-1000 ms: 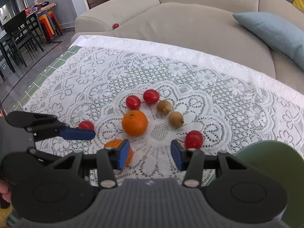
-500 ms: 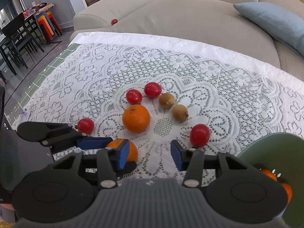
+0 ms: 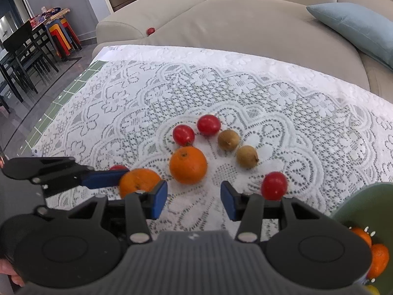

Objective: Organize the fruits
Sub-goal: 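Grasp an orange with the left tool while the right tool grasps another orange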

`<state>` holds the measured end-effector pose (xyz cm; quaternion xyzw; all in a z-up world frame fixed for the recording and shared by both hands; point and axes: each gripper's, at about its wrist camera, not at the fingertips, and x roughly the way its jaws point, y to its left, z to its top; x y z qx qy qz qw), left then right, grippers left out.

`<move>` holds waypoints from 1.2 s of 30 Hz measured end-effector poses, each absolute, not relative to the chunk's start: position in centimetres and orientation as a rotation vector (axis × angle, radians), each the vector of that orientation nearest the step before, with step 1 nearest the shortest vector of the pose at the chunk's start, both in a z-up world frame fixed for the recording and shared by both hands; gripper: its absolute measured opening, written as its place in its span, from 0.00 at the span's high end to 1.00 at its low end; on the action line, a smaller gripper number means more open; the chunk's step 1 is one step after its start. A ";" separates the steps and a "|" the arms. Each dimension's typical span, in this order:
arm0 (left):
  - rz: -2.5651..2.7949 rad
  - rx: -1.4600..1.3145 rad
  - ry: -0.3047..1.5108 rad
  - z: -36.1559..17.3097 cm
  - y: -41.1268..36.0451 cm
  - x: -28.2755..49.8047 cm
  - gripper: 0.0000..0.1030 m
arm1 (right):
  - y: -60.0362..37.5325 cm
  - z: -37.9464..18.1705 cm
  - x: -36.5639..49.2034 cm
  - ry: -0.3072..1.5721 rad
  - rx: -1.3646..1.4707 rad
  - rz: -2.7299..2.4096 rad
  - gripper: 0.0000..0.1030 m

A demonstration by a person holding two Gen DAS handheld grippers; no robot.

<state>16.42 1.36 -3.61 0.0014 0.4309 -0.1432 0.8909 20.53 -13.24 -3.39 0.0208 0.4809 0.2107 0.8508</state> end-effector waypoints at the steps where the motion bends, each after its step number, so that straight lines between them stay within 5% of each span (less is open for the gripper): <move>1: -0.287 0.001 0.892 -3.6 1.7 16.5 0.50 | -13.1 -3.4 20.7 1.011 0.049 0.439 0.55; 36: -0.151 -0.055 0.866 -3.9 6.4 17.9 0.50 | -9.6 -6.0 23.8 1.058 0.017 0.374 0.59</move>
